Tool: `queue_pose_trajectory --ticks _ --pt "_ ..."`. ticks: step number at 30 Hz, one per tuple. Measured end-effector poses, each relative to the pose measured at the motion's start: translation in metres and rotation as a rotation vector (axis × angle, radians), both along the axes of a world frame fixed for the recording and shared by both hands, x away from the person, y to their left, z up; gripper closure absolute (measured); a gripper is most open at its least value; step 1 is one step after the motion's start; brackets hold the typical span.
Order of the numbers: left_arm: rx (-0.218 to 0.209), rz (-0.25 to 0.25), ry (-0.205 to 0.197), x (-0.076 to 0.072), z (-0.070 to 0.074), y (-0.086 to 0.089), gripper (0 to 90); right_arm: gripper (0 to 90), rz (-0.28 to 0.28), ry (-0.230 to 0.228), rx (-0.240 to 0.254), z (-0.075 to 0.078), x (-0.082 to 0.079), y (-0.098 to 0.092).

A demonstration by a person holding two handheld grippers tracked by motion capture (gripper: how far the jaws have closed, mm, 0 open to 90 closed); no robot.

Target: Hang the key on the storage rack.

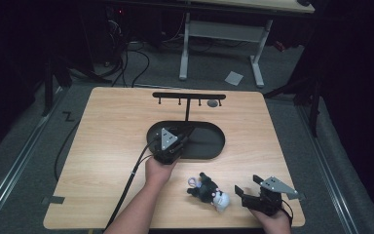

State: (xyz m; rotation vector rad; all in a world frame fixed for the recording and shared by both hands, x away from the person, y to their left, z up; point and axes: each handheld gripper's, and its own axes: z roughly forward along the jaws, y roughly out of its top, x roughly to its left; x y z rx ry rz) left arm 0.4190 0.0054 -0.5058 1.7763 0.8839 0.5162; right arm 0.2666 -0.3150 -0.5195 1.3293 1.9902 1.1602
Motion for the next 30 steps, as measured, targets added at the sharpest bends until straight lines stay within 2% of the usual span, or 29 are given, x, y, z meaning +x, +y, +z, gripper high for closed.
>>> queue_pose_trajectory --ticks 8,9,10,11,14,20,28,30 --pt "0.011 -0.035 0.061 0.003 -0.011 -0.015 71.0 15.1 0.004 -0.001 -0.004 0.000 -0.001 0.000" --pt "0.005 -0.045 0.090 0.005 -0.014 -0.018 73.9 15.1 0.003 -0.001 -0.004 0.000 -0.001 0.000" --pt "0.005 -0.045 0.090 0.005 -0.014 -0.018 72.3 15.1 0.003 -0.001 -0.004 0.000 -0.001 0.000" --pt "-0.018 -0.053 0.096 0.005 -0.015 -0.019 70.6 15.1 0.002 0.000 -0.001 0.000 -0.001 0.000" --pt "-0.019 -0.053 0.082 0.004 -0.013 -0.021 66.5 15.1 0.002 -0.001 -0.003 0.000 -0.001 0.000" --pt "-0.011 -0.041 0.069 0.004 -0.009 -0.018 65.3 15.1 0.002 0.001 -0.004 -0.001 -0.001 0.000" --pt "0.005 -0.010 0.041 -0.002 0.002 0.000 58.9 15.2 -0.001 0.004 -0.003 -0.001 -0.001 -0.001" --pt "0.026 0.000 0.033 -0.008 0.005 0.011 56.3 15.2 -0.001 0.008 -0.005 -0.001 -0.001 -0.001"
